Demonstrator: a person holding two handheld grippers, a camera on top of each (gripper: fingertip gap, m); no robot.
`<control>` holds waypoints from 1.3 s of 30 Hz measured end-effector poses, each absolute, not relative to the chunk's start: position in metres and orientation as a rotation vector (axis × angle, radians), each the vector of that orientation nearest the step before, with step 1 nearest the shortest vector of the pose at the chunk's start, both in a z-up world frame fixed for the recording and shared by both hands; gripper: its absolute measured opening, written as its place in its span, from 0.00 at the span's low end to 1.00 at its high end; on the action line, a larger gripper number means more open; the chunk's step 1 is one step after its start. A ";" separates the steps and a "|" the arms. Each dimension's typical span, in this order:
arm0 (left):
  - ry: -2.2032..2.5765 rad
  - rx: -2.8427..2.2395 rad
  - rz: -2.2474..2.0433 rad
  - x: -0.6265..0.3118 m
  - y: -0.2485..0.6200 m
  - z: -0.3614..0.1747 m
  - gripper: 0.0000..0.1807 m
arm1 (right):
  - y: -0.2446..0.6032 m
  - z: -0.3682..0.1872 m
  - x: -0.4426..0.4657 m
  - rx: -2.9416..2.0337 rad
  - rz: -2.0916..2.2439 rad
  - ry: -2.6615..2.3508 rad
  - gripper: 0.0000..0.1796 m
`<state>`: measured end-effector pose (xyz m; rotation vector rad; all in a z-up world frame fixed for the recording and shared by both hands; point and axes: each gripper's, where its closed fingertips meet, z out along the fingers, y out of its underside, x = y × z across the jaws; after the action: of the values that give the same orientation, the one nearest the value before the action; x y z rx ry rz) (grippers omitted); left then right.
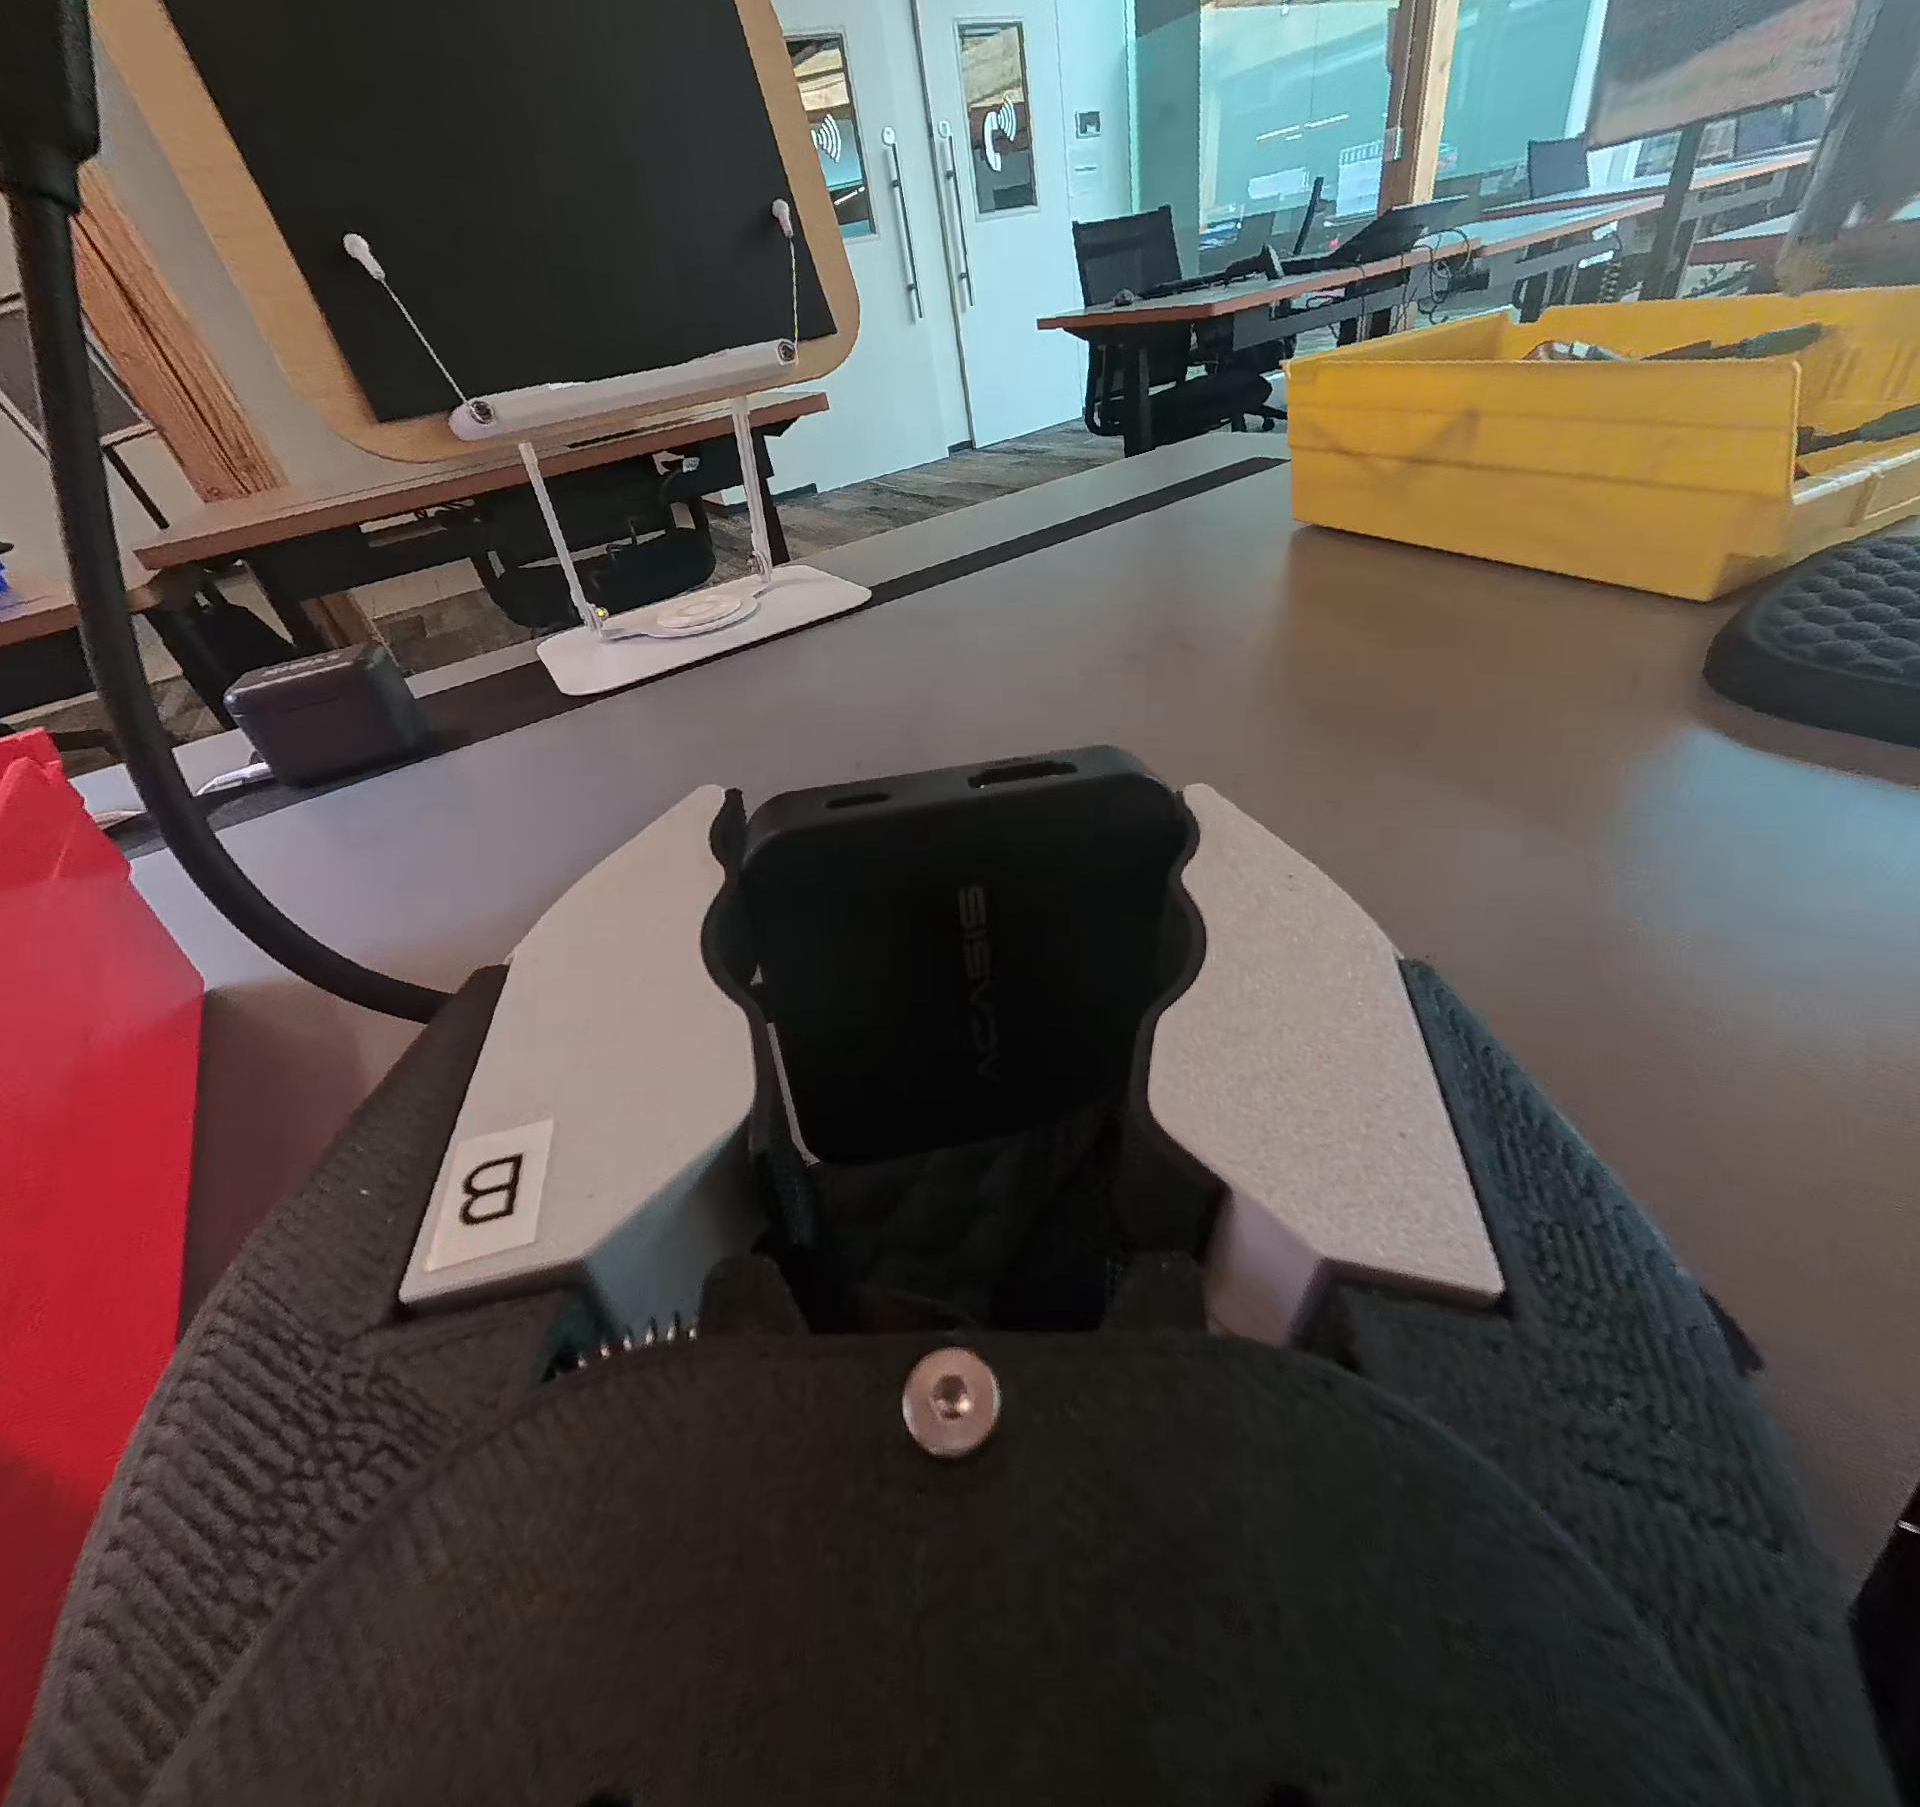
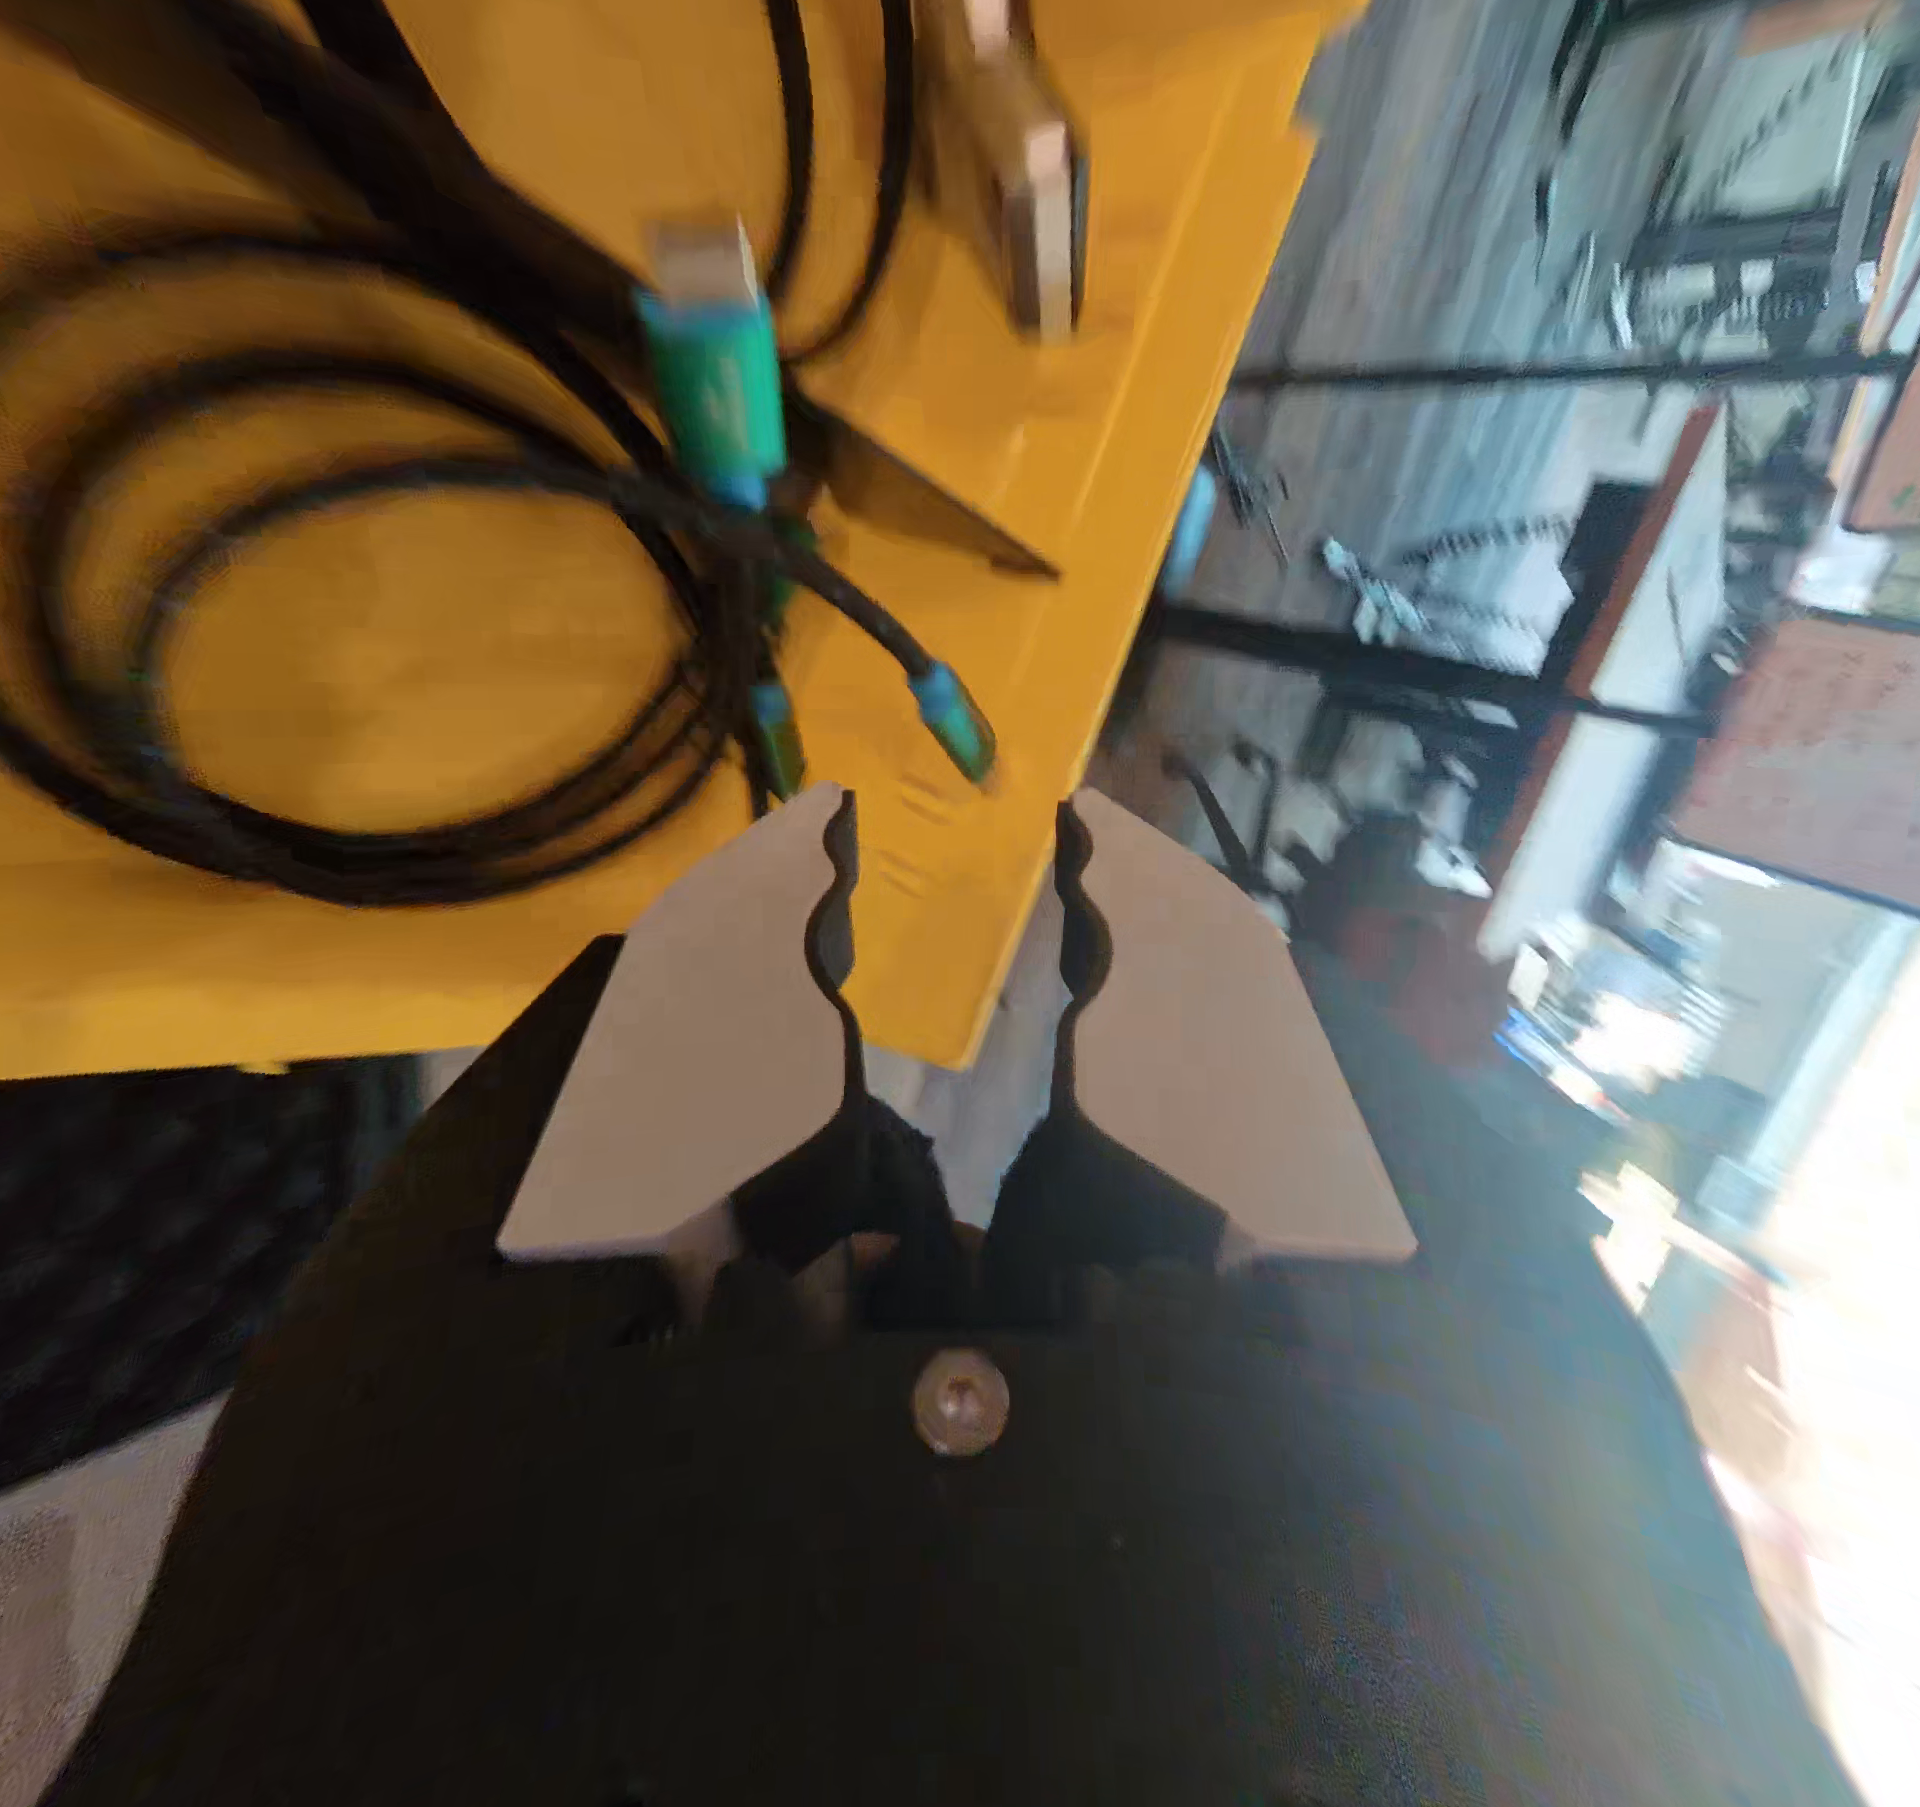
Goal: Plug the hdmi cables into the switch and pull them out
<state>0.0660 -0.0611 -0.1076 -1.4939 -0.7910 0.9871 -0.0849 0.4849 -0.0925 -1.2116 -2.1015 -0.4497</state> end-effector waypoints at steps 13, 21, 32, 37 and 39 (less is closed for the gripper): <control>-0.823 -1.371 0.914 0.068 -0.072 -0.098 0.41 | 0.072 -0.036 0.038 0.123 1.706 -2.279 0.37; -0.855 -1.251 0.849 0.069 -0.085 -0.090 0.42 | -0.050 -0.095 0.092 0.411 2.093 -2.068 0.39; -0.824 -0.773 0.573 0.098 -0.085 -0.042 0.41 | -0.074 -0.093 0.124 0.451 2.026 -1.733 0.35; -0.763 -0.693 0.566 0.106 -0.065 -0.037 0.42 | -0.068 -0.081 0.125 0.388 2.121 -1.705 0.21; -0.761 -0.720 0.563 0.104 -0.057 -0.040 0.42 | -0.065 -0.080 0.126 0.414 2.109 -1.690 0.09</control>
<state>0.1040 -0.0572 -0.0400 -0.7200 -0.7609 0.5627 0.1259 -0.0646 -0.0799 0.4143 -1.6896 2.1094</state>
